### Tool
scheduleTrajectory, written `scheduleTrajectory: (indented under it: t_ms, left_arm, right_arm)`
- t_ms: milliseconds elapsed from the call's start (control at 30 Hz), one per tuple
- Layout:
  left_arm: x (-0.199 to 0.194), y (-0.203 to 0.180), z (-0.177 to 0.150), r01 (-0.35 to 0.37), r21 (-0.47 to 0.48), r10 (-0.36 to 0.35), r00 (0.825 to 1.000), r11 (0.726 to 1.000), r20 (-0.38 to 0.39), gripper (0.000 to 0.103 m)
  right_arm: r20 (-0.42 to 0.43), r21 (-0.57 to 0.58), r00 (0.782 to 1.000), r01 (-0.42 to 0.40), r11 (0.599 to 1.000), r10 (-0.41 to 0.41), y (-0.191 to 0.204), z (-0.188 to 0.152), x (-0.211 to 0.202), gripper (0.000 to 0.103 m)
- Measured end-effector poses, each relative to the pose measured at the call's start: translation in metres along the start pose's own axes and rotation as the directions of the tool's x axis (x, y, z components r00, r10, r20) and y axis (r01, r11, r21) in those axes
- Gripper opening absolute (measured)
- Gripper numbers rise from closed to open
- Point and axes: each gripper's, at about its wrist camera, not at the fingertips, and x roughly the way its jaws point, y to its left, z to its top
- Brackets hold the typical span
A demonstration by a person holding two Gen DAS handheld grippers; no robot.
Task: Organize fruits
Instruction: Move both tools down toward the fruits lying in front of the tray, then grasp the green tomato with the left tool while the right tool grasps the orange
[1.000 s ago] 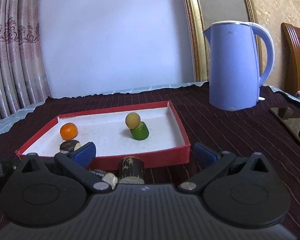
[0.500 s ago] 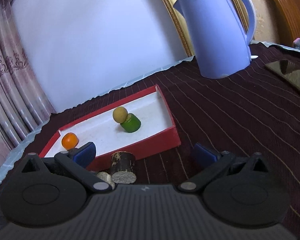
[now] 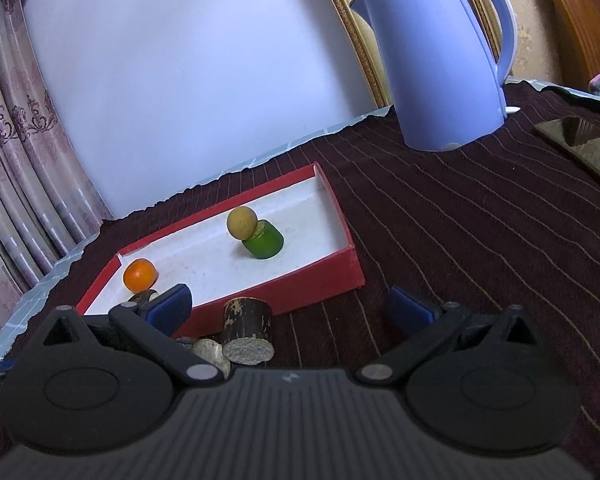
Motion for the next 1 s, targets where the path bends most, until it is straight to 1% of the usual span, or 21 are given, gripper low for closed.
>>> scheduleTrajectory:
  t_ms: [167, 200, 267, 300, 333, 433, 533, 633, 700, 800, 933, 967, 1000]
  left_arm:
    - [0.015, -0.014, -0.002, -0.074, 0.074, 0.077, 0.996, 0.995, -0.038, 0.079]
    - [0.017, -0.016, -0.002, -0.077, 0.084, 0.081, 0.996, 0.994, -0.039, 0.077]
    - [0.020, -0.020, 0.000, -0.059, 0.091, 0.064, 0.997, 0.994, -0.047, 0.073]
    - [0.022, -0.022, 0.002, -0.047, 0.092, 0.053, 0.997, 0.995, -0.055, 0.068]
    - [0.024, -0.024, 0.004, -0.029, 0.093, 0.035, 0.997, 0.995, -0.066, 0.060]
    - [0.032, -0.031, 0.006, 0.009, 0.095, -0.001, 0.996, 0.995, -0.089, 0.047]
    - [0.036, -0.032, 0.007, 0.037, 0.086, -0.030, 0.996, 0.996, -0.080, 0.044]
    - [0.040, -0.028, 0.007, 0.077, 0.062, -0.072, 0.994, 0.995, -0.083, 0.044]
    - [0.042, -0.025, 0.008, 0.094, 0.041, -0.090, 0.992, 0.995, -0.091, 0.043]
    - [0.041, -0.025, 0.006, 0.101, 0.050, -0.097, 0.992, 0.994, -0.080, 0.032]
    - [0.040, -0.023, 0.006, 0.100, 0.038, -0.097, 0.993, 0.994, -0.069, 0.032]
    - [0.039, -0.021, 0.006, 0.090, 0.028, -0.088, 0.994, 0.996, -0.064, 0.032]
    - [0.038, -0.019, 0.006, 0.078, 0.020, -0.077, 0.995, 0.997, -0.058, 0.032]
  right_arm:
    - [0.002, -0.009, 1.000, 0.004, 1.000, -0.004, 0.001, 0.000, 0.000, 0.103]
    - [0.002, -0.010, 1.000, 0.006, 1.000, -0.006, 0.001, -0.001, 0.000, 0.103]
    - [0.003, -0.009, 1.000, 0.006, 1.000, -0.006, 0.002, -0.001, -0.001, 0.103]
    - [0.004, -0.009, 1.000, 0.006, 1.000, -0.006, 0.002, -0.001, -0.001, 0.103]
    - [0.004, -0.009, 1.000, 0.006, 1.000, -0.006, 0.001, -0.001, -0.001, 0.103]
    - [0.011, -0.010, 1.000, 0.007, 1.000, -0.007, 0.002, -0.002, -0.003, 0.103]
    - [0.036, -0.024, 0.999, 0.000, 1.000, 0.001, 0.004, -0.002, -0.008, 0.103]
    - [0.032, -0.072, 0.999, -0.026, 0.997, 0.028, 0.008, -0.003, -0.013, 0.103]
    - [0.040, -0.106, 0.999, -0.018, 0.994, 0.022, 0.011, -0.004, -0.018, 0.103]
    - [0.049, -0.166, 0.999, 0.000, 0.986, 0.009, 0.018, -0.005, -0.022, 0.103]
    - [0.087, -0.286, 0.994, 0.083, 0.955, -0.060, 0.032, -0.007, -0.030, 0.103]
    - [0.085, -0.311, 0.994, 0.088, 0.946, -0.064, 0.035, -0.008, -0.032, 0.103]
    - [0.076, -0.329, 0.996, 0.076, 0.941, -0.054, 0.038, -0.009, -0.035, 0.103]
